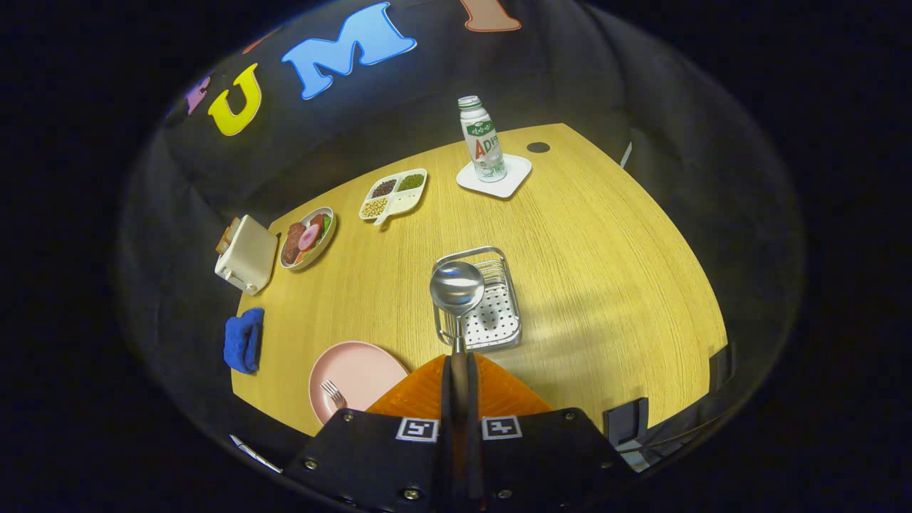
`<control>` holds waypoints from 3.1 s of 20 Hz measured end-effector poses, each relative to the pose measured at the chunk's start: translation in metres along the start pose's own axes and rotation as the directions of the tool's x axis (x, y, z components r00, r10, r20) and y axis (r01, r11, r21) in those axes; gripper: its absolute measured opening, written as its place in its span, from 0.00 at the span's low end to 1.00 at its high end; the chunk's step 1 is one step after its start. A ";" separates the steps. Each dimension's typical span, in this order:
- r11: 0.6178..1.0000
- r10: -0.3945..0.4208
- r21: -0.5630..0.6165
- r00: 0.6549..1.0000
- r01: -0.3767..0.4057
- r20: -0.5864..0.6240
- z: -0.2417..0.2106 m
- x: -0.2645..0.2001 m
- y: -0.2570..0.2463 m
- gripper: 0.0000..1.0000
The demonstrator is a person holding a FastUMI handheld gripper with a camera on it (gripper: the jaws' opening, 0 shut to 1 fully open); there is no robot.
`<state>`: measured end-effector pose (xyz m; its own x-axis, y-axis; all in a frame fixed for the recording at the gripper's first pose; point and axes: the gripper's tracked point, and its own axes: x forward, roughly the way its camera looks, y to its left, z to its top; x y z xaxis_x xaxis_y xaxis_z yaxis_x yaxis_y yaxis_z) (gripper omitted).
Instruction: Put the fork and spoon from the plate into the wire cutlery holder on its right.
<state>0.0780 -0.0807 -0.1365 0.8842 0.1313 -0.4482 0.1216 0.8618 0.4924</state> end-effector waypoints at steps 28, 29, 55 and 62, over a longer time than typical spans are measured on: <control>0.998 0.032 0.052 0.999 -0.032 0.001 0.005 -0.011 0.007 0.32; 0.998 0.037 0.047 0.999 -0.037 0.001 0.004 -0.011 0.010 0.32; 0.958 0.198 -0.167 0.960 -0.232 -0.199 -0.104 0.003 0.123 0.32; 0.929 0.225 -0.221 0.928 -0.296 -0.298 -0.138 0.013 0.158 0.32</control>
<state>0.0466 0.1247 -0.1677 0.7133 0.4615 -0.5275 -0.2481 0.8702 0.4257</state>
